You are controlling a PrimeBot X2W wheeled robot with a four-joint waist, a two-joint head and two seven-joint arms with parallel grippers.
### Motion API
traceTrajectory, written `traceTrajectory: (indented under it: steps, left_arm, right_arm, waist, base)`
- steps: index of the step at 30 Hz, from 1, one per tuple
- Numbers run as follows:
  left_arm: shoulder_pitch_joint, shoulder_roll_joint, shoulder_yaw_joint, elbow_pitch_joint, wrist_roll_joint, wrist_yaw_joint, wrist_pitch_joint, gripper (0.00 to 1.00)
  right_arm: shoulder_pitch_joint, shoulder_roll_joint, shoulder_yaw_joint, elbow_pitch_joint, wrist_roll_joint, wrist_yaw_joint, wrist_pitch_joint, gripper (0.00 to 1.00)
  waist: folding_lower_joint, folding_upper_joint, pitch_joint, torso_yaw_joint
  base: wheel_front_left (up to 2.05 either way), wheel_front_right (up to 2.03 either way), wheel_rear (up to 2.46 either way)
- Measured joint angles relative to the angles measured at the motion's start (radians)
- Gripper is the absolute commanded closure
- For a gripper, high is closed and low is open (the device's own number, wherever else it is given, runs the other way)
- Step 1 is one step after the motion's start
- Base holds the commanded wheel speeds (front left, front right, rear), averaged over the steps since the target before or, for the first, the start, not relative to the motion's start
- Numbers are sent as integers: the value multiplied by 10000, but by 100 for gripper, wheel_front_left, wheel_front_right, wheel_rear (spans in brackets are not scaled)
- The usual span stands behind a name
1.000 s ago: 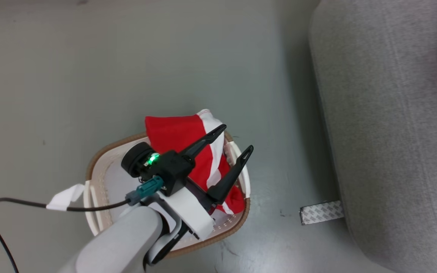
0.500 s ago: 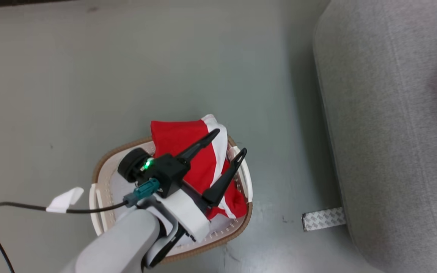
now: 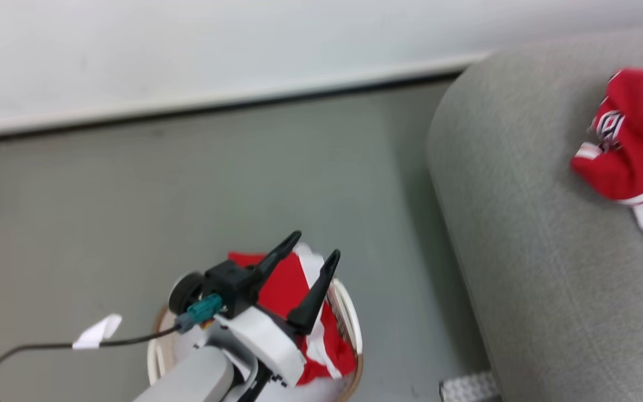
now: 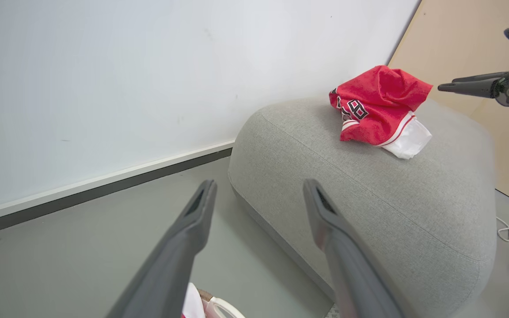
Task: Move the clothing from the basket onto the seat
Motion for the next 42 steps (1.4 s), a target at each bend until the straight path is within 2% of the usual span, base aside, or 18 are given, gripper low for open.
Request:
traceTrajectory:
  steps: [8,16,21,28,34,37,42]
  left_arm:
    - [761,-21,660,58,-385,458,-219,0]
    - [1434,234,1678,8,-602,867,-293,0]
    - [2043,435,2550,-144,-558,1135,-301,0]
    - [3022,173,3659,-491,-27,1212,-301,0]
    - [4005,-242,4828,-993,1143,1315,-301,0]
    - [4719,-583,5358,-1273,1547,1204,-301,0]
    - [5311,-1049,6186,-1465,2151,784,-301,0]
  right_arm:
    - [1074,-690,495,-2654,1233,0,-702,0]
    - [2579,-554,130,-5198,1567,0,-1386,0]
    - [3855,196,-719,-6178,744,0,-2194,0]
    - [6047,2146,-1996,-6972,-775,0,-3605,0]
    - [7405,3743,-2485,-7099,-1584,0,-4301,0]
    - [7809,4387,-2531,-7095,-1609,0,-4458,0]
    - [8202,4800,-2487,-7008,-1933,0,-4508,0]
  waist:
    - [-2,0,-1661,48]
    - [-2,0,-2704,731]
    - [-1,0,-3001,1186]
    - [0,0,-3103,1505]
    - [1,0,-3099,1553]
    - [1,0,-3081,1509]
    - [2,0,-3042,1541]
  base:
    - [0,0,0]
    - [0,0,0]
    - [0,0,0]
    - [0,0,0]
    - [0,0,0]
    - [0,0,0]
    - [0,0,0]
